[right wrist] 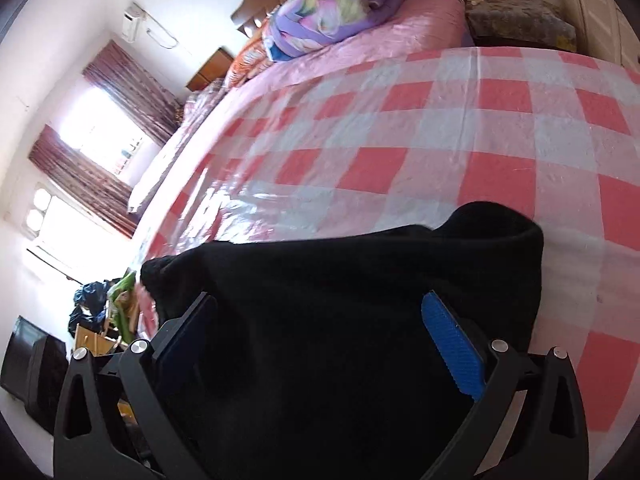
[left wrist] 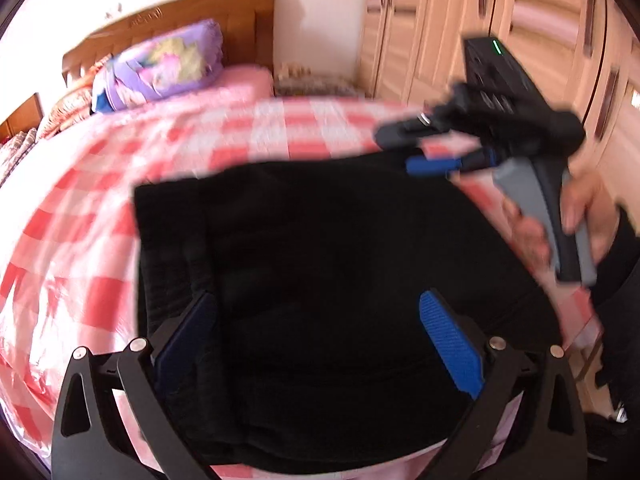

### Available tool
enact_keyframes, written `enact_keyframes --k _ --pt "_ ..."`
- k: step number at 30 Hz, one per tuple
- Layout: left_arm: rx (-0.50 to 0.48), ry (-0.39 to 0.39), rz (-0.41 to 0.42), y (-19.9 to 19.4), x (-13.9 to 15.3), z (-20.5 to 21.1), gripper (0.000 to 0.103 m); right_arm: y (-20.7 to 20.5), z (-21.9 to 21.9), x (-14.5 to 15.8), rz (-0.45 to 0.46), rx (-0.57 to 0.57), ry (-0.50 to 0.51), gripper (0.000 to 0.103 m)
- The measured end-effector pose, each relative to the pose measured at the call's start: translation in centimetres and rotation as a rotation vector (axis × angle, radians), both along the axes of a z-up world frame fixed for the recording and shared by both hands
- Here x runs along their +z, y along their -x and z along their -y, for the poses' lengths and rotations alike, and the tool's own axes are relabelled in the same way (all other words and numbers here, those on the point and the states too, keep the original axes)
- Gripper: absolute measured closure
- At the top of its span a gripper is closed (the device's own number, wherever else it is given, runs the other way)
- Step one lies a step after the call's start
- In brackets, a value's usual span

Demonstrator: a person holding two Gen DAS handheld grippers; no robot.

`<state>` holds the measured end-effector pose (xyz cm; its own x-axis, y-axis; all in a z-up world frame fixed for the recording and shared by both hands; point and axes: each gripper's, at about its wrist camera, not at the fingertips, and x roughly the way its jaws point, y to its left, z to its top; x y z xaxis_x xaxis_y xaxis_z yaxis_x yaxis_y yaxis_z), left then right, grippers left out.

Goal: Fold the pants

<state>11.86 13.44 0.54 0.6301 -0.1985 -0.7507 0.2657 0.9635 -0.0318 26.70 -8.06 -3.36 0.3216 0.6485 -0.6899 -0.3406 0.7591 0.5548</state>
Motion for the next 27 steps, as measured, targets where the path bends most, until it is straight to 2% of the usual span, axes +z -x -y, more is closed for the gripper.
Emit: enact_keyframes --k 1,2,5,7,9,11,13,15,17,19,21,23,25,27 --pt "0.000 -0.046 0.005 0.0 -0.8 0.5 0.001 -0.4 0.4 0.0 -0.017 -0.023 -0.048 0.005" --pt "0.000 -0.048 0.027 0.4 -1.0 0.5 0.001 -0.4 0.8 0.3 -0.030 -0.052 -0.093 0.005" --pt "-0.001 -0.031 0.021 0.6 -1.2 0.2 0.001 0.9 0.6 2.2 0.040 -0.066 -0.079 0.004" --pt "-0.009 -0.033 0.026 0.8 -1.3 0.1 0.001 2.3 0.1 3.2 0.076 -0.033 -0.125 0.004" --pt "-0.009 -0.034 0.029 0.9 -1.5 0.2 0.001 3.4 -0.5 3.7 0.062 0.017 -0.200 0.004" --pt "-0.003 -0.030 0.020 0.9 -1.3 0.2 0.001 3.9 -0.9 3.8 0.052 0.036 -0.208 0.004" --pt "0.010 0.004 0.000 0.4 0.0 0.0 0.002 3.9 -0.5 4.2 0.059 0.029 -0.234 0.004" --pt "-0.011 0.075 0.038 -0.1 2.7 0.1 0.002 3.8 0.9 4.2 0.046 0.020 -0.339 0.004" --pt "-0.011 0.087 0.045 -1.2 4.3 0.3 0.002 3.9 1.9 3.8 0.014 0.017 -0.441 0.004" --pt "-0.006 0.042 0.001 -3.9 4.4 1.3 0.002 4.2 2.6 2.6 -0.023 -0.002 -0.421 0.004" --pt "0.035 -0.046 -0.109 -6.8 2.5 2.0 0.002 5.0 1.5 0.9 -0.088 0.047 -0.329 0.004" --pt "0.064 -0.142 -0.177 -8.1 0.3 2.2 0.002 6.7 0.6 1.3 -0.039 0.130 -0.283 0.004" --pt "0.042 -0.184 -0.188 -7.8 -1.0 2.2 0.002 7.8 0.2 1.8 -0.049 0.189 -0.237 0.004" --pt "0.030 -0.186 -0.182 -7.2 -0.8 2.0 0.002 8.3 0.3 2.4 -0.046 0.212 -0.251 0.004"
